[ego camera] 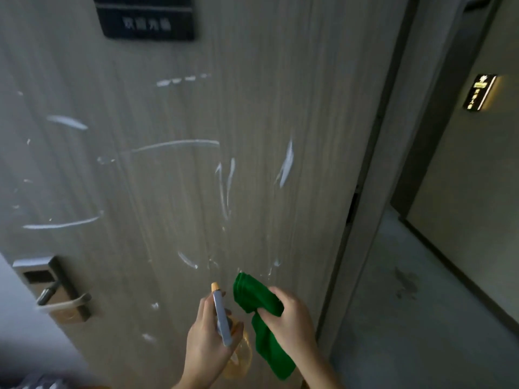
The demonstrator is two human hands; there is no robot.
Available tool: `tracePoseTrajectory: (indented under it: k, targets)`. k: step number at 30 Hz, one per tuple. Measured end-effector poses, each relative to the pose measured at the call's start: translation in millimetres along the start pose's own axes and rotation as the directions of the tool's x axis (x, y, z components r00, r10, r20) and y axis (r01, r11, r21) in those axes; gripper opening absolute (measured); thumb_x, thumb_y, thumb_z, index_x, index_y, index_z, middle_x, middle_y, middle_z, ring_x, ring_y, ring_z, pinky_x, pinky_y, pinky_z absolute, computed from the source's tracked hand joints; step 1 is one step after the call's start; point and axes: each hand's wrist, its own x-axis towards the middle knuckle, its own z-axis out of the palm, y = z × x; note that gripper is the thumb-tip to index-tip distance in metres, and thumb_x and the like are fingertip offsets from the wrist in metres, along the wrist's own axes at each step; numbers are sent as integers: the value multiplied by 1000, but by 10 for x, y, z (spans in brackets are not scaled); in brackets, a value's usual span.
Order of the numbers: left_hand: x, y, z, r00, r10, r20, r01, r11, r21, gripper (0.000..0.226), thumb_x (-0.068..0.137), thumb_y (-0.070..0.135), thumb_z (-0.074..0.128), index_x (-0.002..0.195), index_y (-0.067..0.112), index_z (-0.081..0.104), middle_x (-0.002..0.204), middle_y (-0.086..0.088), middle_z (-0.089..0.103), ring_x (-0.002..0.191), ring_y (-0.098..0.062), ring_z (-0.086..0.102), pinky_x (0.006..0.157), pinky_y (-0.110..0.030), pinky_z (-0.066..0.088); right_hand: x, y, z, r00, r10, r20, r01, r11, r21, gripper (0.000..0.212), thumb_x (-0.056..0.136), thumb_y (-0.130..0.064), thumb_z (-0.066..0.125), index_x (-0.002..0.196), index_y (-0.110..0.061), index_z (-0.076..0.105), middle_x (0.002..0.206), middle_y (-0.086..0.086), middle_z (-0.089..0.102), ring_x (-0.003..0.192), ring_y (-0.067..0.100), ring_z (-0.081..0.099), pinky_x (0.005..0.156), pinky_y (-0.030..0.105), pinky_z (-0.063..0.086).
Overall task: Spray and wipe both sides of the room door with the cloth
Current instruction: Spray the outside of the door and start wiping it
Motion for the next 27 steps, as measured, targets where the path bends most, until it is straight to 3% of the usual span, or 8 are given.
tracePoseTrajectory:
  k: [3, 6, 8, 11, 14, 20, 23, 27]
  targets:
    - [183, 207, 44, 998, 63, -14, -63, 998, -16, 67, 62, 26, 72, 125, 34, 51, 89, 18, 61, 74, 3, 61, 61, -10, 46, 111, -37, -228, 1000, -10, -21, 11, 1000, 13, 30, 81, -34, 67, 111, -37, 62, 98, -20, 64, 90, -3, 59, 73, 9, 44]
    - [373, 418, 17, 993, 118, 0, -118, 993, -24, 70, 59, 26, 70, 123, 38, 47, 93, 7, 65, 79, 5, 61, 65, -7, 45, 237, -188, -437, 997, -7, -74, 9, 1000, 24, 27, 83, -36, 67, 105, -46, 56, 100, -22, 63, 93, -2, 60, 77, 13, 47]
    - [506, 600, -38, 990, 138, 9, -138, 989, -46, 70, 63, 26, 75, 128, 30, 49, 96, 8, 63, 81, -1, 62, 67, -14, 48, 340, -333, -581, 987, -49, -155, 51, 999, 12, 27, 82, -34, 68, 104, -44, 58, 97, -21, 64, 89, -1, 61, 76, 17, 50]
    - [712, 901, -148, 981, 189, 41, -186, 980, -64, 64, 71, 27, 78, 124, 37, 44, 100, 10, 61, 85, -6, 62, 74, -32, 52, 536, -549, -805, 940, -126, -317, 122, 992, -33, 29, 80, -24, 73, 107, -29, 66, 93, -22, 61, 85, -6, 58, 72, 7, 45]
    - [883, 1127, -220, 961, 273, 41, -271, 962, -37, 55, 68, 39, 71, 116, 40, 44, 95, 12, 58, 83, -7, 60, 73, -34, 50, 722, -701, -1106, 852, -172, -494, 166, 984, -56, 29, 76, -18, 78, 103, -22, 68, 88, -21, 59, 82, -8, 58, 68, 3, 39]
    - [1125, 1483, -231, 958, 287, 9, -286, 957, -39, 51, 73, 29, 74, 111, 41, 43, 102, 17, 56, 86, -6, 58, 74, -32, 49, 1228, -854, -1928, 606, -205, -768, 153, 978, -140, 28, 76, -18, 77, 100, -12, 65, 94, 3, 62, 85, 22, 60, 67, 24, 35]
    - [1243, 1609, -174, 964, 264, 31, -263, 964, -31, 45, 73, 29, 74, 106, 38, 44, 102, 15, 58, 87, -8, 58, 76, -36, 51, 1608, -956, -2182, 533, -226, -816, 130, 974, -185, 31, 78, -24, 74, 104, -12, 62, 101, 8, 59, 89, 31, 60, 67, 33, 40]
    - [1400, 1690, -8, 967, 246, 69, -242, 969, -52, 44, 67, 34, 71, 106, 31, 51, 92, 9, 60, 79, -13, 59, 72, -42, 52, 2055, -950, -2216, 428, -406, -807, 190, 914, -358, 35, 78, -32, 64, 103, -8, 61, 95, 13, 57, 78, 35, 61, 56, 33, 44]
